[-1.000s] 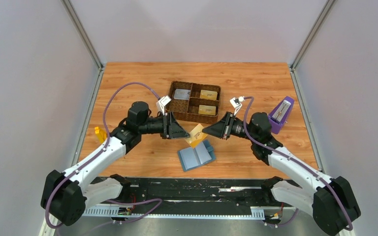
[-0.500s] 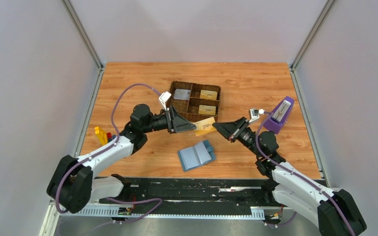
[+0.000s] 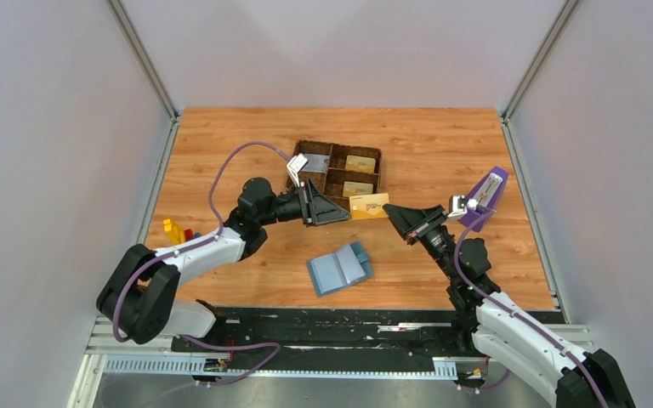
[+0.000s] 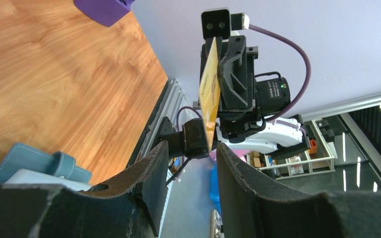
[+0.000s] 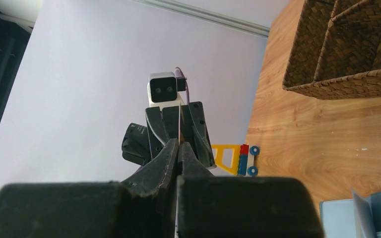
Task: Take the credit cards out of the card holder
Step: Remove the credit card from the card holder, then place the credit card in the storage box.
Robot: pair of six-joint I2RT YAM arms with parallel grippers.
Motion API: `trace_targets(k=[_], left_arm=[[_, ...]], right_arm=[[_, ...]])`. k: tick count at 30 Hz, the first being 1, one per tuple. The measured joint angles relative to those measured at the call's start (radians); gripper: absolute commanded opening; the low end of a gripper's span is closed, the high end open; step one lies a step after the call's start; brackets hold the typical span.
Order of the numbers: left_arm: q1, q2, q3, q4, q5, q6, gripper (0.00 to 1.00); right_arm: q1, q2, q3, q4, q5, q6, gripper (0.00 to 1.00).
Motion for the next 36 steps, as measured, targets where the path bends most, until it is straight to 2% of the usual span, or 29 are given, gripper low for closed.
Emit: trace_targets(k=[3,5,12,14,18,23,26,31,33,36], left_arm=[[0.000,0.024,0.003,0.045,0.000,-0.026,0.47],[-0.004,0.039,0.006,0.065,0.000,-0.041,0.41],[-0.019,0.074,0.018,0.114,0.002,-0.076,0.31],[-0.019,0.084,0.018,0.128,0.002,-0.085,0.17],[-0.019,0.105,0.018,0.140,0.000,-0.106,0.00],[-0.019,0.114,0.020,0.128,-0.002,-0.101,0.00],[-0.019,0.114,0.047,0.074,0.000,-0.076,0.00],[0.003,0.106,0.103,-0.040,0.013,-0.008,0.00],[0.023,0.102,0.126,-0.103,0.028,0.027,0.00],[0.062,0.102,0.177,-0.219,0.041,0.094,0.00]], right_arm=[[0.000,0.008,-0.002,-0.001,0.008,0.006,0.00],[0.000,0.011,-0.002,-0.001,0.012,0.007,0.00],[0.000,0.027,-0.031,0.002,0.032,0.023,0.00],[0.000,0.036,-0.038,0.002,0.038,0.029,0.00],[0.000,0.041,-0.042,0.006,0.045,0.038,0.04],[0.000,0.042,-0.043,0.006,0.051,0.035,0.20],[0.000,0.038,-0.051,0.001,0.051,0.026,0.34],[0.000,-0.028,-0.061,-0.068,0.060,-0.010,0.49],[0.000,-0.064,-0.060,-0.116,0.068,-0.038,0.65],[0.000,-0.108,-0.039,-0.220,0.071,-0.101,0.95]])
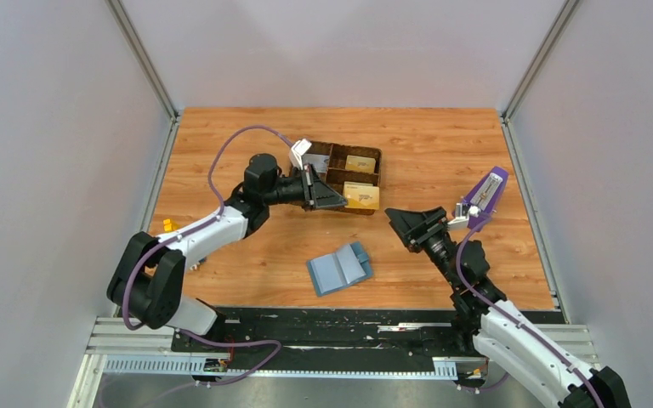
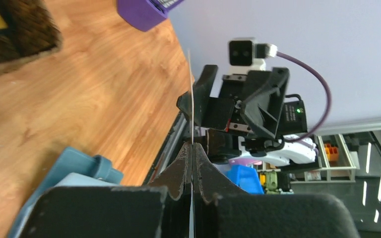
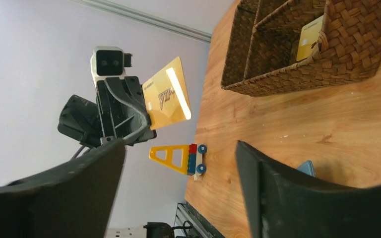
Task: Take the credit cards out of the card holder
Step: Place the credit card in the storage box.
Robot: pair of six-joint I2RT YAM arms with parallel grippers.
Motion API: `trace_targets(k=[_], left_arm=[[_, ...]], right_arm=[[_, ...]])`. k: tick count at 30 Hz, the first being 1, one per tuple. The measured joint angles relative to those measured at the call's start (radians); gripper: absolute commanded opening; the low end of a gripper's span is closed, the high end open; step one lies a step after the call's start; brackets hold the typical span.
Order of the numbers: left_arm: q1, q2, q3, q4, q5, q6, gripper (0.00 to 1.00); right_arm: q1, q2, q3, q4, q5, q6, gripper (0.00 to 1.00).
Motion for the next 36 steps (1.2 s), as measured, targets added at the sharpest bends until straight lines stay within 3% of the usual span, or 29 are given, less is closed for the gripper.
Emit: trace_targets(k=[1,8,17,27,36], left_arm=[[0.013,0.000,0.021,-0.045,0.004,0.031,0.00],[0.089,0.034,0.206,-0.328,0.015,0.231,0.00],[0.143,0.268,0.433,-0.583,0.010,0.405,0.00],[0.154,0.481,0.563,-0.621,0.011,0.416,0.00],[0.154,0.577,0.611,-0.594,0.022,0.384,0.00]], right_arm=[[0.000,-0.008,0.012,-0.032,0.000,-0.021,0.99],[0.000,-0.018,0.124,-0.240,-0.023,-0.201,1.00],[0.000,-0.048,0.199,-0.405,-0.069,-0.383,1.00],[0.000,-0.051,0.248,-0.451,-0.072,-0.488,1.00],[0.000,-0.006,0.251,-0.455,-0.072,-0.511,1.00]])
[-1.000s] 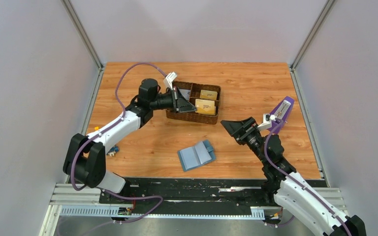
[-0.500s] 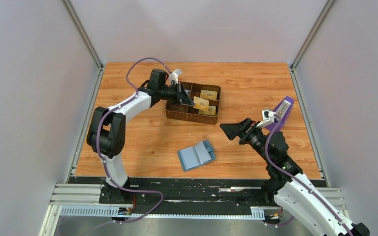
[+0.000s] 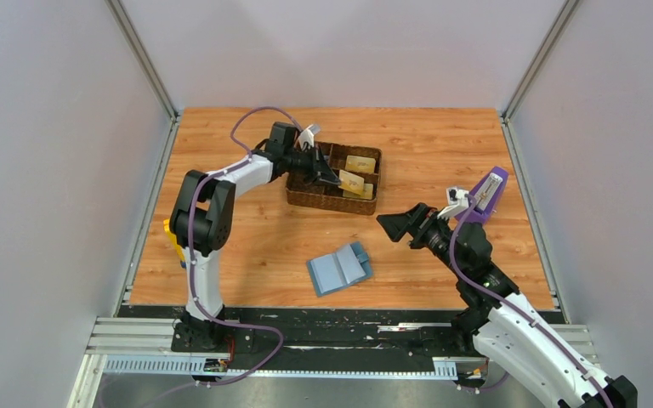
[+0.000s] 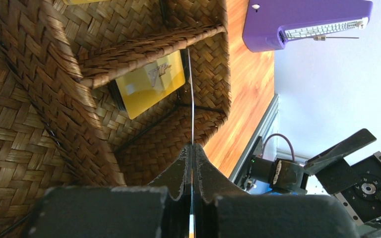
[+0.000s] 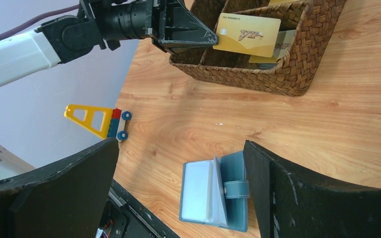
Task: Take the credit cards out of the card holder
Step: Place the credit card in the storage box.
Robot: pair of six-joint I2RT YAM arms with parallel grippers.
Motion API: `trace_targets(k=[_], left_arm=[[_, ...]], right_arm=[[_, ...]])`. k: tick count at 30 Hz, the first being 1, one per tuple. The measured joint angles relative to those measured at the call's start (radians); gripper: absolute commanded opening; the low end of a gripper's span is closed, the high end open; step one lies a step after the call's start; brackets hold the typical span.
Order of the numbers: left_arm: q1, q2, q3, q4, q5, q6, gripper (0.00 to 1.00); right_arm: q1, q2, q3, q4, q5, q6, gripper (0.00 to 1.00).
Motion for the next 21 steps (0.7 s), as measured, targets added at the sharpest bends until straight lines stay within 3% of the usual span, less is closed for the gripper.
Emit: trace_targets(k=[21], left_arm=[[-0.043,0.104,0.049,0.060,0.016,-0.063,0.00]], right_arm=[[0.000,0.009,0.005,0.003,0.008,-0.002,1.00]])
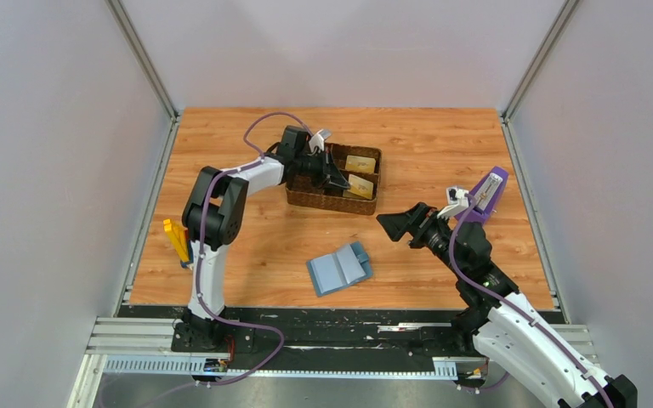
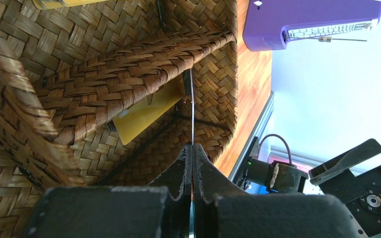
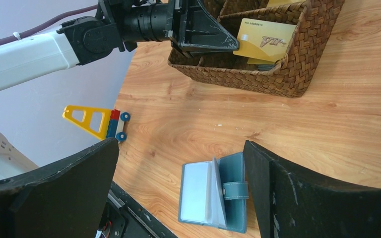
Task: Take the credit cards out of the card holder
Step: Place the credit card in the storage box.
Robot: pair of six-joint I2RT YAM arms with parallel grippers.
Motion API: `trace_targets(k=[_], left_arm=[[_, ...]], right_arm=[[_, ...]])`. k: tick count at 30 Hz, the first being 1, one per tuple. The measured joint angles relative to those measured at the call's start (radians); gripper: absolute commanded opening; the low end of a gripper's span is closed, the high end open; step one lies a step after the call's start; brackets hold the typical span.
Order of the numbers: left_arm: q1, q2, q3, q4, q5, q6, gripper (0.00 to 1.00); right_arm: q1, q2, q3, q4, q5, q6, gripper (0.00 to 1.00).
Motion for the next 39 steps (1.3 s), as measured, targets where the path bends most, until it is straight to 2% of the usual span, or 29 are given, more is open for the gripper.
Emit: trace_targets(k=[12,29,39], left_arm=[[-0.008,0.038,0.017,0.007,-0.002,-0.001,0.04],[-0.008,0.039,0.034,0.001,-0.010,0.003,0.00],[-0.009,0.024,0.026,-0.057,-0.030,0.000,0.00]], right_arm=[[0.000,0.000,0.000,0.000,0.006,-0.013,1.00],[0.000,-0.004,0.000,0.000,0.008,-0.015,1.00],[0.000,-0.013,0.004,-0.009,0.008,-0.018,1.00]])
